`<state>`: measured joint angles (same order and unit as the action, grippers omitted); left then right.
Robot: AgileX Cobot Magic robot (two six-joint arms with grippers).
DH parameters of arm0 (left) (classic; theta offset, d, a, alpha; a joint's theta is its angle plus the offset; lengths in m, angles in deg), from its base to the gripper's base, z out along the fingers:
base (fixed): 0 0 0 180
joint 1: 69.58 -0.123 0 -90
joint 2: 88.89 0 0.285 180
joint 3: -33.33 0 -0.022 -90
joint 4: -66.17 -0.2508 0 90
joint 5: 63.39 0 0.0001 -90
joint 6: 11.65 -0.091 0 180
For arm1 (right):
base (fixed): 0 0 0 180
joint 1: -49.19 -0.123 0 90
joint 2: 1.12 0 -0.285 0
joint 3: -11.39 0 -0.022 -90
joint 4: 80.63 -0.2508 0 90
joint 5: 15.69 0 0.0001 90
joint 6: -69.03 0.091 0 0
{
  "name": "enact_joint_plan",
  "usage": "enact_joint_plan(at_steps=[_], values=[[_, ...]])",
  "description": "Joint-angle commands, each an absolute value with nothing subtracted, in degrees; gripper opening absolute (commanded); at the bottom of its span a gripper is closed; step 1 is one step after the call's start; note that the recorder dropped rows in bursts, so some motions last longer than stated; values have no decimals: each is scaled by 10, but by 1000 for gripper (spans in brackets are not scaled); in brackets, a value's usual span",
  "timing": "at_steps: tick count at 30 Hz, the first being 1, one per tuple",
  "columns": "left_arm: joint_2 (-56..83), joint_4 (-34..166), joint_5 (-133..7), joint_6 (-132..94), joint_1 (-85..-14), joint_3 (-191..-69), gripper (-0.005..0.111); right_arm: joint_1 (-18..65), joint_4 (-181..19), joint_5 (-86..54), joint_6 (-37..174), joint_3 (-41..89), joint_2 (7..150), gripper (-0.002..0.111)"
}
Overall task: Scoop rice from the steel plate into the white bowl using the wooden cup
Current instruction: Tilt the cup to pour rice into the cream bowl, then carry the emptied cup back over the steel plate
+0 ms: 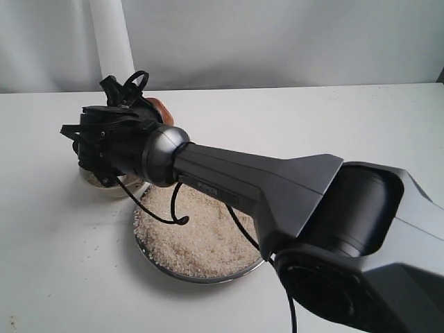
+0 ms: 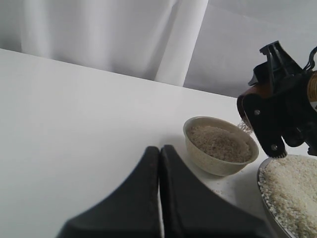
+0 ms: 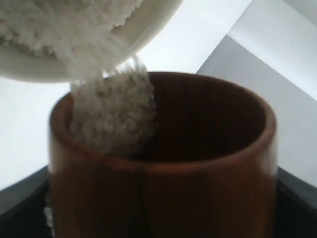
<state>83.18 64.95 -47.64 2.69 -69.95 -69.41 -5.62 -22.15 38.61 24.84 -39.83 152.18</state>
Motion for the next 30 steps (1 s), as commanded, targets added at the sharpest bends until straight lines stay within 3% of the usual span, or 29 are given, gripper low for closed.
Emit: enact_joint_plan(at_steps=[1,19,30], values=[[833,651,-482,29,-696,-694,0,-64,-207,368,245,-398,1509,0],[833,651,-482,29,-696,-694,0,-80,-187,334,273,-398,1469,0],[833,651,-482,29,-696,-694,0,-80,-485,418,280,-398,1390,0]])
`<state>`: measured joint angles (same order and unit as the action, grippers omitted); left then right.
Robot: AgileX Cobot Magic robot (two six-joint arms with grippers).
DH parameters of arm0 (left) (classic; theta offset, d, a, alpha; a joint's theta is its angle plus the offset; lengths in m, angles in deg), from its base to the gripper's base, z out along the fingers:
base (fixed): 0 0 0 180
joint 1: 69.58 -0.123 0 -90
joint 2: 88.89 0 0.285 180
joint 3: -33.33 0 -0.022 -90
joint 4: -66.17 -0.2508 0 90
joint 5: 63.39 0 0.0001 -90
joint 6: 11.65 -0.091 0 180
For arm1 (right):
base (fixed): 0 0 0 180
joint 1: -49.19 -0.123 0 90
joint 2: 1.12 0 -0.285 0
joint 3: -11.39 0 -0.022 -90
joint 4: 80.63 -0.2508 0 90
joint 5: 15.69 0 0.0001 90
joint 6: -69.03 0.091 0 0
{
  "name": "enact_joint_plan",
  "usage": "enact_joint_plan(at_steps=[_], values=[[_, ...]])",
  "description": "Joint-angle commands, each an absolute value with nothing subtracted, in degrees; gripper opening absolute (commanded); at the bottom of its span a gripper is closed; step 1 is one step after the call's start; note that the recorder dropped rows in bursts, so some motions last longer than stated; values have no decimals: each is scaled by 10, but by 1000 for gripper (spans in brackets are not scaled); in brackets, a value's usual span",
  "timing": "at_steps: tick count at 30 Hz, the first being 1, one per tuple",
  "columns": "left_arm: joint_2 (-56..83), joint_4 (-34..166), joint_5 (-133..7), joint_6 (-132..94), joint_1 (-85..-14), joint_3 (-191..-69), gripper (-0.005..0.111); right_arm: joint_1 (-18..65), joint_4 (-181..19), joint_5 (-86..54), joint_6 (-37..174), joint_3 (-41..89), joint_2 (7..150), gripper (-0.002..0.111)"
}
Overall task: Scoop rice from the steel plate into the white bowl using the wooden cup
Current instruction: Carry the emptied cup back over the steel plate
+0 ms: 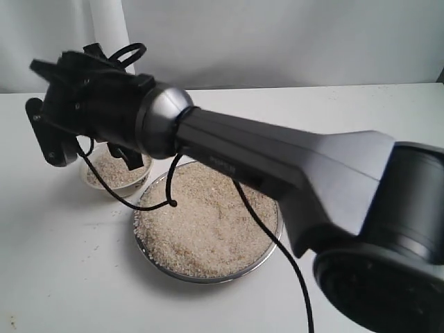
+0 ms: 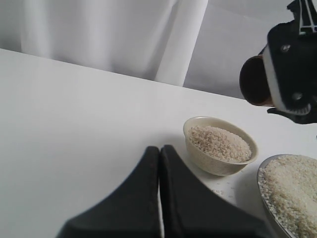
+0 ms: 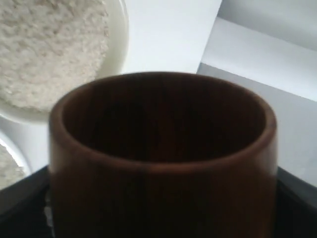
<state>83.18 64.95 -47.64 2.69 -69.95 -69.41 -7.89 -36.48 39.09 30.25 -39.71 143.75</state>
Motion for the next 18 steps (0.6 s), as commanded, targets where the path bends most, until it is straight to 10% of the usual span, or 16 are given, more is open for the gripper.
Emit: enact_joint_plan(at_steps=[1,18], values=[[833,651,-482,29,-696,-694,0,-80,-517,425,273,-398,1379,0],[833,651,-482,29,-696,-694,0,-68,-541,494,268,-136,1283,0]])
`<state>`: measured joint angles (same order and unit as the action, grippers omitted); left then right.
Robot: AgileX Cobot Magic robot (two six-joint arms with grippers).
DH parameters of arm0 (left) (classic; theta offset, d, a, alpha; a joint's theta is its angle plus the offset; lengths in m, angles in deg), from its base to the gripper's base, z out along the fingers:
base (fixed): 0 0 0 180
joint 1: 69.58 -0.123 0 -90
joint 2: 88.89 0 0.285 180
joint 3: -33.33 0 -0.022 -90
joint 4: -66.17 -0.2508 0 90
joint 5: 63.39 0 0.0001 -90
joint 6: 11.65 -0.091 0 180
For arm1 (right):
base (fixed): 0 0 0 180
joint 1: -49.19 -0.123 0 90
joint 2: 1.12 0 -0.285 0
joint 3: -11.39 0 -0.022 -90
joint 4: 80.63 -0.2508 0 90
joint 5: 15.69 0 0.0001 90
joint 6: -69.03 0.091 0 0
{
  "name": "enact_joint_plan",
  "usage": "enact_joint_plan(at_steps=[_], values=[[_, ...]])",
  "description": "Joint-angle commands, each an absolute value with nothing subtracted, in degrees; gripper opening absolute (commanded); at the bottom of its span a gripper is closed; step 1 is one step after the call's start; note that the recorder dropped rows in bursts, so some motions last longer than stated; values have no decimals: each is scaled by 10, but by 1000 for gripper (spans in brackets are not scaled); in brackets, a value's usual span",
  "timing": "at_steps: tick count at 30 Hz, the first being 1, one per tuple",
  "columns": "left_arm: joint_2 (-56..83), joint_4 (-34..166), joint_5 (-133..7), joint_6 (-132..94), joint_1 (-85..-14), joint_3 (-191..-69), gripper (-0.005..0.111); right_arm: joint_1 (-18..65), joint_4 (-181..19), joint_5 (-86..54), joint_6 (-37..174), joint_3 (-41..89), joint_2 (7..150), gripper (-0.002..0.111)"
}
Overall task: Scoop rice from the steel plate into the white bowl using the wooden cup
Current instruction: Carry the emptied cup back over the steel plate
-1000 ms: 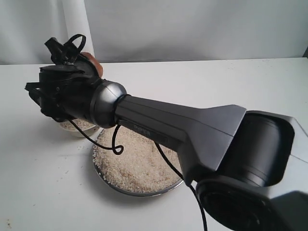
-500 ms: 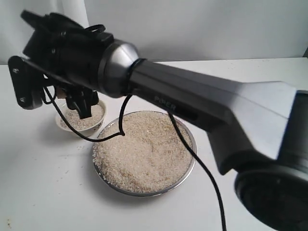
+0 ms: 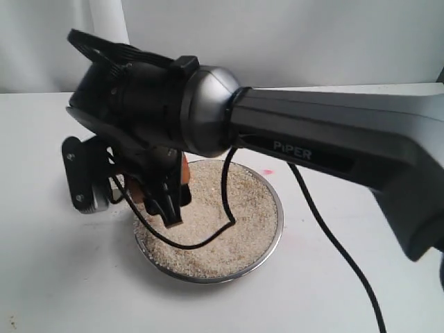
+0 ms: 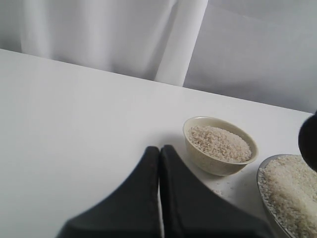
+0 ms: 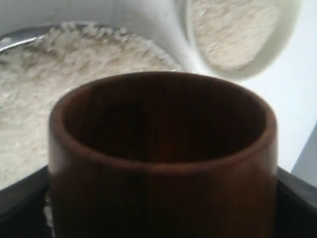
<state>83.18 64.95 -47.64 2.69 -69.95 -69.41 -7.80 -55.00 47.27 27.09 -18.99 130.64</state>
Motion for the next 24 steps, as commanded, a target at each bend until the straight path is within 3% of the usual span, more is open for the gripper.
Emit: enact_joint_plan(at_steps=[1,24], values=[[833,651,-482,29,-696,-694,0,-65,-541,498,268,-123,1280,0],[833,651,-482,29,-696,-694,0,-26,-470,543,243,0,1243,0]])
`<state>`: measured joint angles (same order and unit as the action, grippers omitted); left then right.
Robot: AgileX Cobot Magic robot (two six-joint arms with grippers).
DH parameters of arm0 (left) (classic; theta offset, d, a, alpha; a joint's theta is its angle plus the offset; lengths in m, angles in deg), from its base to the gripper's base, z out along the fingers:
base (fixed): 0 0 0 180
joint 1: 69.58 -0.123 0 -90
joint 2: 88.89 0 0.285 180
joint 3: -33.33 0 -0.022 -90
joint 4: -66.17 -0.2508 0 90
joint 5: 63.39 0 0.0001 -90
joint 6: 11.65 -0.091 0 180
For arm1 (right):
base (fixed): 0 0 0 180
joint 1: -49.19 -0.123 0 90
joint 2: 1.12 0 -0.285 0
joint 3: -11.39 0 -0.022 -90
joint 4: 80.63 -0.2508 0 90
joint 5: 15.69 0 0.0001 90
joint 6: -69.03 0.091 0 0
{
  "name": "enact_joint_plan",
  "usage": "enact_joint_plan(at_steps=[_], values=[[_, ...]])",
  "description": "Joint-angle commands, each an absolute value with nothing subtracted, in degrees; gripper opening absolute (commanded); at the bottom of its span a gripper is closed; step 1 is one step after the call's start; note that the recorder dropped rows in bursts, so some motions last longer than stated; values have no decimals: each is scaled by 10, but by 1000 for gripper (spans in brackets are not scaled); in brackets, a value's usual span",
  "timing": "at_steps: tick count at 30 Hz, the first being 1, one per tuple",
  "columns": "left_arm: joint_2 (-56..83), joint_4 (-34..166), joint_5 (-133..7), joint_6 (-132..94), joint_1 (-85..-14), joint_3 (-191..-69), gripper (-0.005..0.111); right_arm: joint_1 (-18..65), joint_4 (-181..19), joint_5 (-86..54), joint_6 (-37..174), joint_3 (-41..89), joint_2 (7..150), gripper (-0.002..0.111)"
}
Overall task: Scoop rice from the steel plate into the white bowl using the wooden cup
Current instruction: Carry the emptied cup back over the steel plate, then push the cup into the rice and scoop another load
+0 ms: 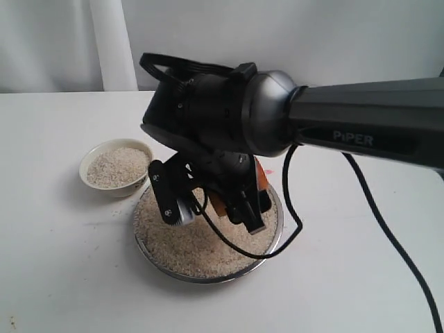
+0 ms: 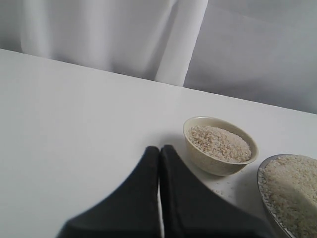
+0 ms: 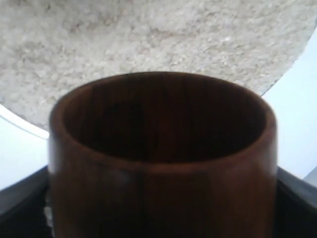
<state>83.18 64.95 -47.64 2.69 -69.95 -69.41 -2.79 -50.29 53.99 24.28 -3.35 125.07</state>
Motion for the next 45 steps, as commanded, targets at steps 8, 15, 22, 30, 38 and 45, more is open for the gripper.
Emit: enact_joint_plan(at_steps=[8,15,22,30,38,45], values=[[833,651,-482,29,-696,-694,0,-26,-470,543,258,28,1249,0],[833,651,-482,29,-696,-694,0,-27,-463,543,258,28,1299,0],[833,651,-482,29,-696,-694,0,-27,-463,543,259,25,1310,0],[833,651,-482,29,-696,-694,0,-28,-429,543,262,25,1310,0],[833,651,-482,28,-696,-694,0,-42,-410,543,272,2,1308,0],[833,651,-482,28,-696,-694,0,-54,-450,543,246,-55,1315,0]])
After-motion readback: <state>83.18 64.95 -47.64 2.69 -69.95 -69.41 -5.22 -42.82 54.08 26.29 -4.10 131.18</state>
